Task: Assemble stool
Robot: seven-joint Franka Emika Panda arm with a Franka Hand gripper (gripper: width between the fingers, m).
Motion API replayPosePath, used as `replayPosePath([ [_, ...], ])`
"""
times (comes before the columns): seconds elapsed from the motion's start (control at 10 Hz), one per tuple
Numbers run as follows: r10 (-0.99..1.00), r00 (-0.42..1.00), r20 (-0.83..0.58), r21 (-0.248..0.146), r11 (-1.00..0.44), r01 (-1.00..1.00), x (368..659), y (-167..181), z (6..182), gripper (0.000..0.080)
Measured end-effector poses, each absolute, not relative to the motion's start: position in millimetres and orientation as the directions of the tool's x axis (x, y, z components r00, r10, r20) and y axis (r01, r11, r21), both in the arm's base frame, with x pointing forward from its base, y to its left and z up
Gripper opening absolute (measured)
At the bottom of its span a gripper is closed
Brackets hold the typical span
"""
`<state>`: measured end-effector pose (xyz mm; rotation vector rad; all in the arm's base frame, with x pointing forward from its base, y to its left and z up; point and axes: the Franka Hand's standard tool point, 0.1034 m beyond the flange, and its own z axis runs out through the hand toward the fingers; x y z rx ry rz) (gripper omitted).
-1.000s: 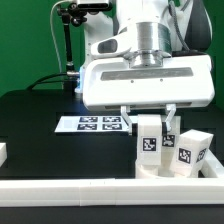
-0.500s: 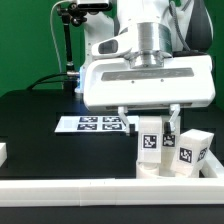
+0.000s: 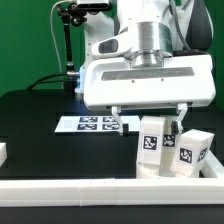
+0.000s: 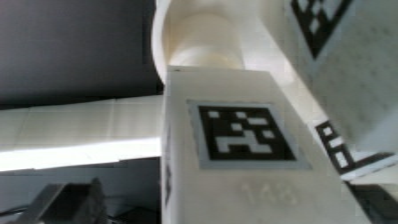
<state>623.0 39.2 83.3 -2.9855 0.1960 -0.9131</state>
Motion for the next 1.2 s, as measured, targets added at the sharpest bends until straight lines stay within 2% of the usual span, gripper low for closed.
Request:
replayPosePath([
  [0.3,-0.134,0.824,0.551,-0.068,-0.991,-0.116,630.1,37.4,113.4,0.0649],
  [0.9,-0.142,0.842,0.520,-0.076,-0.990,-0.120,628.6,38.7,109.1,0.0649],
  [1.0,-0.179,0.855,0.486,-0.094,-0.984,-0.152,626.5,37.0,106.1,0.0649],
  [1.1,-0.237,0.901,0.363,-0.127,-0.971,-0.204,622.2,45.2,102.5,0.0649],
  [1.2,-0.232,0.917,0.326,-0.122,-0.972,-0.202,627.6,40.4,106.6,0.0649],
])
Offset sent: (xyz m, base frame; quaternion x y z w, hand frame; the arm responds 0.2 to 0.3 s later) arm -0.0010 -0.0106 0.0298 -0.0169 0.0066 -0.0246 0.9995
